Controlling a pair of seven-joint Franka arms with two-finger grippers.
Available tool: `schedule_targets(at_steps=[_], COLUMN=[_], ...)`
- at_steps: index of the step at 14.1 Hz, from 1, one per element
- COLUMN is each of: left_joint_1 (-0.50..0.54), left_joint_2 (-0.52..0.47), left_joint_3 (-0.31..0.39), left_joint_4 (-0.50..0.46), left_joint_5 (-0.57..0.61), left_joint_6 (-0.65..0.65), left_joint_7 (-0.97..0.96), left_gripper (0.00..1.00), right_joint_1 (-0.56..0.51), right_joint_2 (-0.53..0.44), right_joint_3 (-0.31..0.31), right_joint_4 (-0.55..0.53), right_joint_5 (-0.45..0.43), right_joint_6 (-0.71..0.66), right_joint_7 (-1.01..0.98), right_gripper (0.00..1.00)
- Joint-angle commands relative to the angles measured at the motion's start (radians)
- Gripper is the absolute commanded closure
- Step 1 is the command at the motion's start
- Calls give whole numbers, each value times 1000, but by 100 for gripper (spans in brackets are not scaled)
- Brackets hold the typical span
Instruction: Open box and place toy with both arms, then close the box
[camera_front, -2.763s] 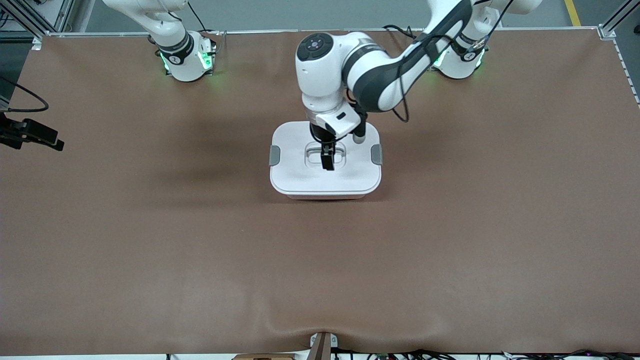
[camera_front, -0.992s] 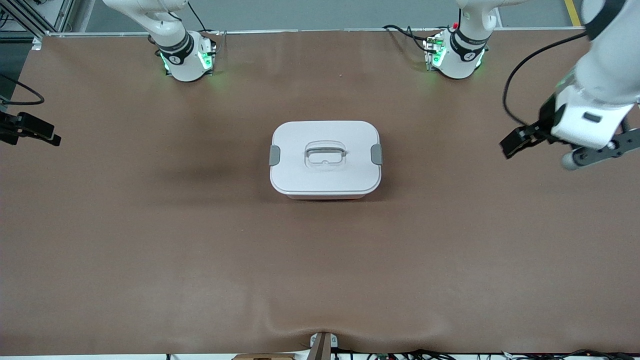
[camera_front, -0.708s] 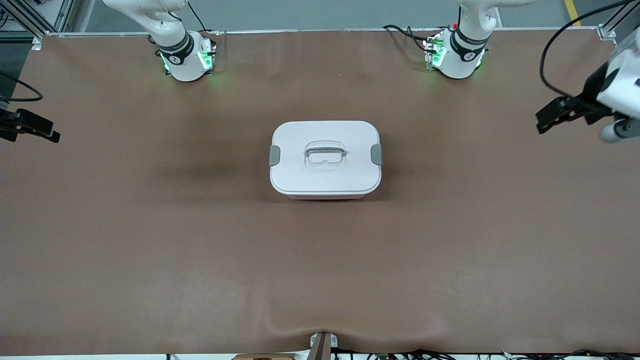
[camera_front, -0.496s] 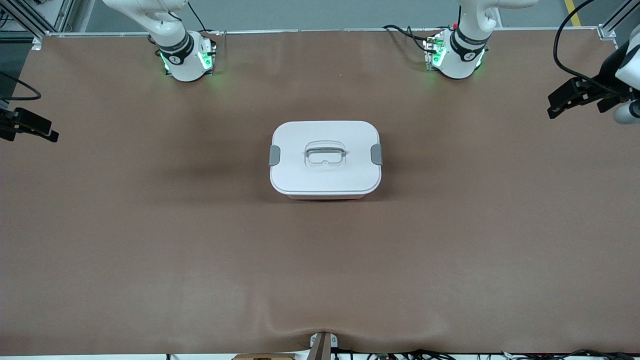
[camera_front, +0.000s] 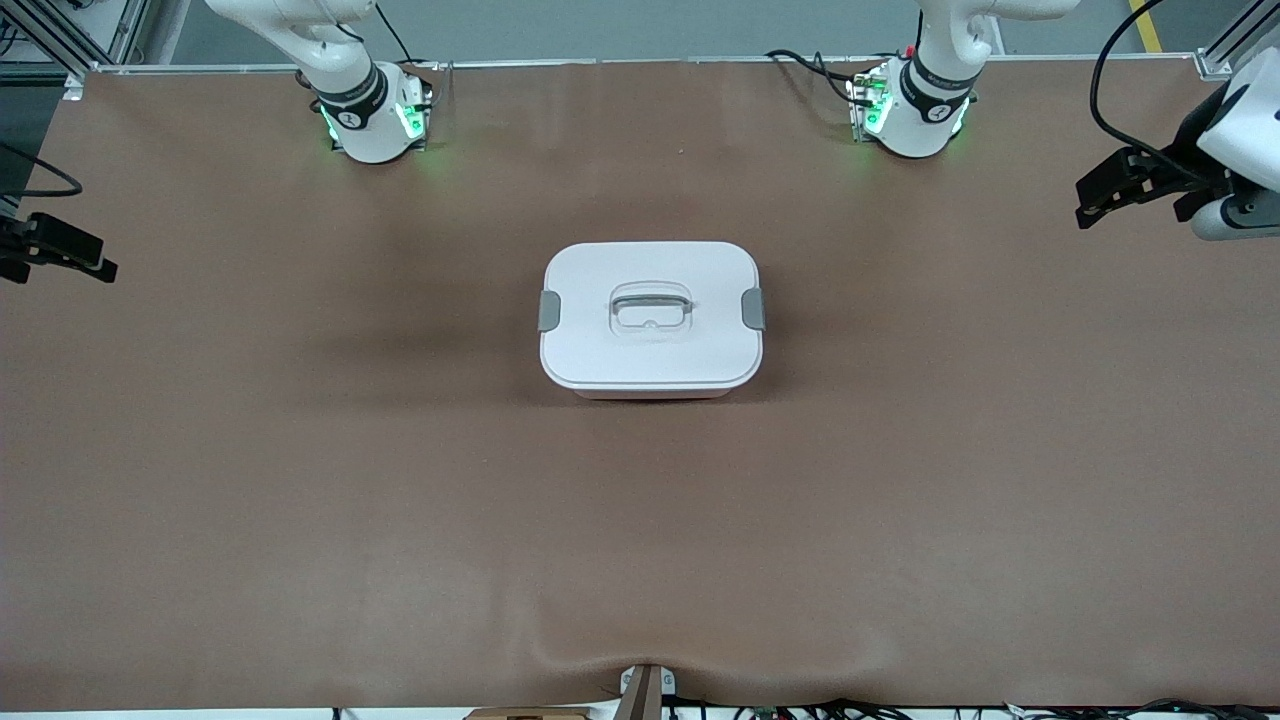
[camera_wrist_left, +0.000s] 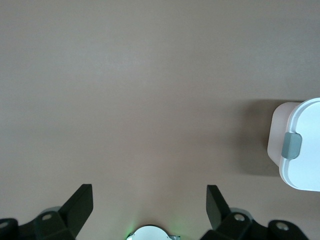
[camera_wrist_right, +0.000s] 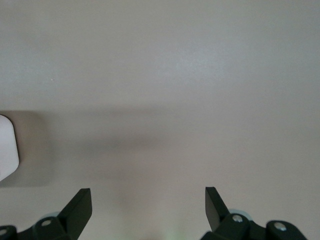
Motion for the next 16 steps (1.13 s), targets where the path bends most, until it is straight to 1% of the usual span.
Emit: schedule_targets(at_steps=[1, 4, 7, 8, 11, 13, 16], left_joint_1=[-6, 20, 146, 161, 160, 155, 151], left_joint_2=[-82, -82, -72, -71, -68, -48, -36], left_joint_3=[-4, -41, -168, -180, -179, -177, -180], left_joint_4=[-113, -113, -107, -105, -98, -72, -47], left_joint_5=[-11, -11, -13, -14, -14, -10, -11], left_joint_6=[57, 57, 57, 58, 58, 57, 49], left_joint_7=[17, 17, 17, 17, 19, 14, 14], left_gripper=[0, 0, 0, 0, 0, 0, 0], right_joint_1=[15, 18, 26, 31, 28, 18, 34], right_joint_2=[-8, -8, -8, -8, -8, -8, -8], right_joint_3=[2, 4, 4, 4, 2, -1, 2], right_joint_4=[-1, 2, 5, 5, 5, 5, 26], right_joint_5=[9, 7, 7, 6, -2, 1, -2], right_joint_6=[-4, 4, 7, 8, 16, 15, 4], right_joint_7=[28, 39, 45, 45, 45, 33, 45], right_gripper=[0, 0, 0, 0, 0, 0, 0])
